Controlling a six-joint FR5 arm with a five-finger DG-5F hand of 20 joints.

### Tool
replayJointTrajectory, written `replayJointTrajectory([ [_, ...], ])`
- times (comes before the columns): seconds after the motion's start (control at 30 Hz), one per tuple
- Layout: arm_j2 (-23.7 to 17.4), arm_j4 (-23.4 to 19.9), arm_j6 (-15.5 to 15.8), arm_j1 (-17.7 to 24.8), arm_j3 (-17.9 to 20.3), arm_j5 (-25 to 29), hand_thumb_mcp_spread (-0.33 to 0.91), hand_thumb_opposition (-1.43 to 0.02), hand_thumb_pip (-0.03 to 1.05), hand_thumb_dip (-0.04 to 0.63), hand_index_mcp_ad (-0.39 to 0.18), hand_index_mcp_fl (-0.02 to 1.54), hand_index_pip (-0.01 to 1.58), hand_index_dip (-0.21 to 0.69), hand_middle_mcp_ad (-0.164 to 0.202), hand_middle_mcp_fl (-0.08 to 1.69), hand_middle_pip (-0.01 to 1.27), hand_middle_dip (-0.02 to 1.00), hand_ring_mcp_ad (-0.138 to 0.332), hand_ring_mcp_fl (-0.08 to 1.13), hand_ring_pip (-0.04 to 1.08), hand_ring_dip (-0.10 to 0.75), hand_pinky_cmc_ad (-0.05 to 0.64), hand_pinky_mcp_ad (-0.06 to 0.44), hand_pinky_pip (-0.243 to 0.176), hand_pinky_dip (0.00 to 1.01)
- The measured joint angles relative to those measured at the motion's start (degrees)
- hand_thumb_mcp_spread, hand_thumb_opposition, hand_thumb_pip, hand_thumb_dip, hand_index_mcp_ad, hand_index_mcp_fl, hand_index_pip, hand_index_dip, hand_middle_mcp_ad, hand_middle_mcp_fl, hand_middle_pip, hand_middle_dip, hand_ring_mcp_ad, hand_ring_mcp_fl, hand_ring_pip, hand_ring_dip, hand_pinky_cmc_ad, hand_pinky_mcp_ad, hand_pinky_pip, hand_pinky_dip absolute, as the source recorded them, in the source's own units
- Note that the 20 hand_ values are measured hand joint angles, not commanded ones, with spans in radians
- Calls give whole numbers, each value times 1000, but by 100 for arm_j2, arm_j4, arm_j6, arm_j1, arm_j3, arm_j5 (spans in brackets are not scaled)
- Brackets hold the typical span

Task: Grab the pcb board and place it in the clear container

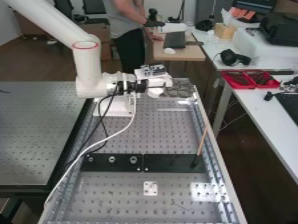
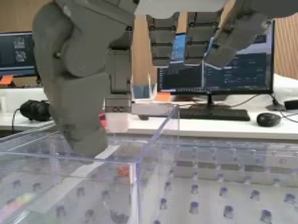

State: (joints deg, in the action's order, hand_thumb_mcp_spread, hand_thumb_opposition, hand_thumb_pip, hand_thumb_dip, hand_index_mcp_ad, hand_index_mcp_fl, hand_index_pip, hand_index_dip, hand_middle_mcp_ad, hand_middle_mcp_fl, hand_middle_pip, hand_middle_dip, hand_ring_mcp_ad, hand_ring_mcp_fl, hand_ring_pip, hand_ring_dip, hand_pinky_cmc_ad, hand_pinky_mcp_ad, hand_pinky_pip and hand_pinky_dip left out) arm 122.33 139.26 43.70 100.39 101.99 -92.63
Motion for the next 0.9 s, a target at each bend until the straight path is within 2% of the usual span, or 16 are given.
replayJointTrajectory([
  [0.13,-47,-91,-29,-12,50,-20,592,-840,384,253,-188,367,1342,168,65,10,140,157,138,23,101,79,328,115,-44,192],
  [0.27,-139,-188,-73,-27,110,-19,592,-840,379,253,-188,370,1250,164,65,7,140,157,138,23,101,82,328,113,-44,192],
  [0.43,-487,-368,-126,-73,290,-17,592,-840,379,253,-192,367,1227,164,65,5,140,157,138,23,101,82,328,113,-44,195],
  [0.6,-923,-324,-162,-174,478,25,592,-840,377,253,-192,361,1199,162,65,24,140,157,138,23,101,82,328,113,-44,192],
  [0.7,-1228,-63,-155,-268,557,96,592,-840,368,253,-188,354,1187,164,65,24,140,157,138,23,101,82,328,115,-44,192],
  [0.9,-1702,962,-145,-492,506,288,588,-836,354,253,-188,356,1126,166,65,24,140,157,140,17,101,82,328,134,-44,195],
])
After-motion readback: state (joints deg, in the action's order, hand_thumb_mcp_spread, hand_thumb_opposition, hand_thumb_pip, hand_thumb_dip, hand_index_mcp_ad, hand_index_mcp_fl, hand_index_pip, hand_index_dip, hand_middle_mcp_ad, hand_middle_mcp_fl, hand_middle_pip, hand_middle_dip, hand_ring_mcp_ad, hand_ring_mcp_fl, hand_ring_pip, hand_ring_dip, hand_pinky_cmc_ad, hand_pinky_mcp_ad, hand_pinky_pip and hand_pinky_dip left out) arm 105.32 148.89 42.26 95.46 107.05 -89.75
